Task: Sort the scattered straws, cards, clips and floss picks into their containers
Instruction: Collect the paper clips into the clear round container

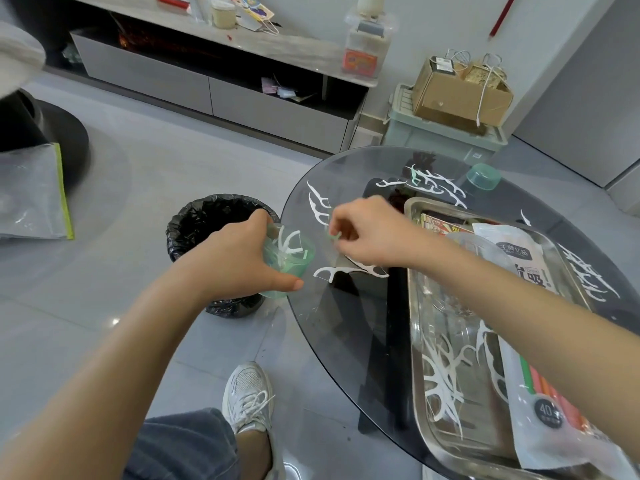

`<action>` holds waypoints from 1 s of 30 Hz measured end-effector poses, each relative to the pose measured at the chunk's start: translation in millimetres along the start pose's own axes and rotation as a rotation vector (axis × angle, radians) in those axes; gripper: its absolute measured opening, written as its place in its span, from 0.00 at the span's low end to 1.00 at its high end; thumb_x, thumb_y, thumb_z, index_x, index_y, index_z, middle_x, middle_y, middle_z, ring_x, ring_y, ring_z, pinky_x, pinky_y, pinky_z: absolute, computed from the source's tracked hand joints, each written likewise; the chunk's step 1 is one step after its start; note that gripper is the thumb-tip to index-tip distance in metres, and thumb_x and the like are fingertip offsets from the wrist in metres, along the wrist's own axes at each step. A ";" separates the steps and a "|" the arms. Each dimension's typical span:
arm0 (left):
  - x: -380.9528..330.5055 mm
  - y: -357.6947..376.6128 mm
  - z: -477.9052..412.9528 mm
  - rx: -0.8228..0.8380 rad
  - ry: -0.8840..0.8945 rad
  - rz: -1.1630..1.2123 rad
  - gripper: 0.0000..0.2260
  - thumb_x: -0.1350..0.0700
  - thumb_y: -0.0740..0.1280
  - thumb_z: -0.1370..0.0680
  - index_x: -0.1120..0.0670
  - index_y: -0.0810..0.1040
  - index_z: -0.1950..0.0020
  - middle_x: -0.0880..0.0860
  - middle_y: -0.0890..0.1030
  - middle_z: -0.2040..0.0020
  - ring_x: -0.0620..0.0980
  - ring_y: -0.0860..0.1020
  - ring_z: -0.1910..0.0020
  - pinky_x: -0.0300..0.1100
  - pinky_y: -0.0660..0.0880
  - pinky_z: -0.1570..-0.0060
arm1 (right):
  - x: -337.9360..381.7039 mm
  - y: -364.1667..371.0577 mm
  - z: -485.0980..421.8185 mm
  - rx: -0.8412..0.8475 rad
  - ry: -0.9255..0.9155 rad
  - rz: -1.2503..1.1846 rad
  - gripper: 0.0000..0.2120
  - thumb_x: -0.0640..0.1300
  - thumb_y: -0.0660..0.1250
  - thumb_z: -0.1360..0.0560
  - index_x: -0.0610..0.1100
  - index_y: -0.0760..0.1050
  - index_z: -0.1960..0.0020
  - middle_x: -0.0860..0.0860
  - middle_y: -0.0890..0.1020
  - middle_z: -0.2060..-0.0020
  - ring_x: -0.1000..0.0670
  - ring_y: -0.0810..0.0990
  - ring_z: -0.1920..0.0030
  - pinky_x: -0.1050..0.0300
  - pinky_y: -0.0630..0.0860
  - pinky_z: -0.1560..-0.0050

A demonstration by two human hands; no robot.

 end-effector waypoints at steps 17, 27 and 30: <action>-19.5 7.9 -0.1 -0.039 0.058 0.084 0.25 0.39 0.74 0.40 0.47 0.63 0.55 0.45 0.72 0.61 0.42 0.71 0.64 0.38 0.64 0.69 | 57.1 -23.8 15.7 -0.085 -0.135 -0.415 0.03 0.39 0.64 0.22 0.41 0.72 0.55 0.52 0.81 0.69 0.60 0.76 0.70 0.71 0.69 0.65; 2.7 -8.8 -6.0 -0.084 -0.009 0.053 0.32 0.39 0.76 0.38 0.50 0.65 0.44 0.44 0.73 0.57 0.41 0.72 0.61 0.37 0.66 0.67 | 13.3 -30.5 9.1 -0.176 -0.029 -0.147 0.07 0.44 0.70 0.27 0.43 0.83 0.51 0.49 0.84 0.59 0.57 0.77 0.63 0.74 0.68 0.59; 5.4 -8.8 -4.6 -0.059 -0.013 0.015 0.29 0.43 0.76 0.36 0.52 0.65 0.45 0.45 0.73 0.58 0.40 0.72 0.63 0.37 0.65 0.69 | 3.2 24.2 17.5 0.229 -0.052 0.107 0.20 0.51 0.73 0.29 0.44 0.78 0.40 0.50 0.81 0.48 0.54 0.76 0.51 0.65 0.69 0.50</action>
Point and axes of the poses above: each hand's wrist, its own z-axis away from the middle knuckle, its own y-axis out of the palm, x = y × z, the point moved 9 cm from there along -z, towards the middle knuckle
